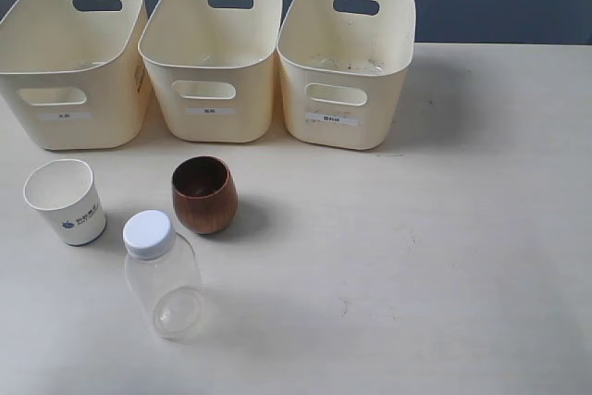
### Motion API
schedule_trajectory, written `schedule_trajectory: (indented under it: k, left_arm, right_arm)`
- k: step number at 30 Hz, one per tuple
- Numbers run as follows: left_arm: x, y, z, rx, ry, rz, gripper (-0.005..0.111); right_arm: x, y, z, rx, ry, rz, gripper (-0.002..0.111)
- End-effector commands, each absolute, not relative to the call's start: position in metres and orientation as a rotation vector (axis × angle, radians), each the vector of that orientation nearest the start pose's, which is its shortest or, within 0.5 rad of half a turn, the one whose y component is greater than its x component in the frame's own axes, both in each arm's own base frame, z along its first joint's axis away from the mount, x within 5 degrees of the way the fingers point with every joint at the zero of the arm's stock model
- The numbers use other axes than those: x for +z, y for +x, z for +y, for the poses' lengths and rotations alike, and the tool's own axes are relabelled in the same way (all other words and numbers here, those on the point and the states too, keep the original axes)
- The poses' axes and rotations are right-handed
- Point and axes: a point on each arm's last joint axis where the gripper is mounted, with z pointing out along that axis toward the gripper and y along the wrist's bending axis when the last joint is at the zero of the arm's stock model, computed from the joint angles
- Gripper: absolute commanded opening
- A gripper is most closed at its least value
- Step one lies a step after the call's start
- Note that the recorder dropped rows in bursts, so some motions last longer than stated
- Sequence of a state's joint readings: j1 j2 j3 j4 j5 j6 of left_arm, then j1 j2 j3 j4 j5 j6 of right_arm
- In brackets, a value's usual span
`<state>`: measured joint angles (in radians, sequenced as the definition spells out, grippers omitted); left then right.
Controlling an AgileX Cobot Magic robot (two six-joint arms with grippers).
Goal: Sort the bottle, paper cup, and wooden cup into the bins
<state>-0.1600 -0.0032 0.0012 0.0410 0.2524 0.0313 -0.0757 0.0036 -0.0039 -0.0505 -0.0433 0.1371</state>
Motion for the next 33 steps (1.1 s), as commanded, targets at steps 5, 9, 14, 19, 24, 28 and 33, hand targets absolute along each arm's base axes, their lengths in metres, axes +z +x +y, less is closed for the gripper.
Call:
schedule_trajectory:
  k: [5, 9, 14, 19, 24, 28, 33]
  left_arm:
    - [0.192, 0.055, -0.008, -0.062, 0.189, 1.712, 0.000]
    - [0.192, 0.055, -0.008, -0.062, 0.189, 1.712, 0.000]
    - [0.192, 0.055, -0.008, -0.062, 0.189, 1.712, 0.000]
    - [0.192, 0.055, -0.008, -0.062, 0.189, 1.712, 0.000]
    - [0.192, 0.055, -0.008, -0.062, 0.189, 1.712, 0.000]
    - [0.192, 0.055, -0.008, -0.062, 0.189, 1.712, 0.000]
    - [0.192, 0.055, -0.008, -0.062, 0.189, 1.712, 0.000]
  right_arm:
    - [0.229, 0.053, -0.004, 0.075, 0.157, 1.299, 0.000]
    - [0.228, 0.053, -0.005, 0.418, 0.442, 1.255, 0.000]
    - [0.237, 0.050, -0.006, 0.469, 0.444, 1.145, 0.000]
    - [0.247, 0.046, -0.005, 0.457, 0.384, 1.039, 0.000]
    - [0.268, 0.040, -0.003, 0.515, 0.356, 0.963, -0.001]
    - [0.305, 0.030, 0.004, 0.481, 0.227, 0.892, -0.001]
    - [0.349, 0.032, 0.021, 0.420, -0.026, 0.918, -0.001]
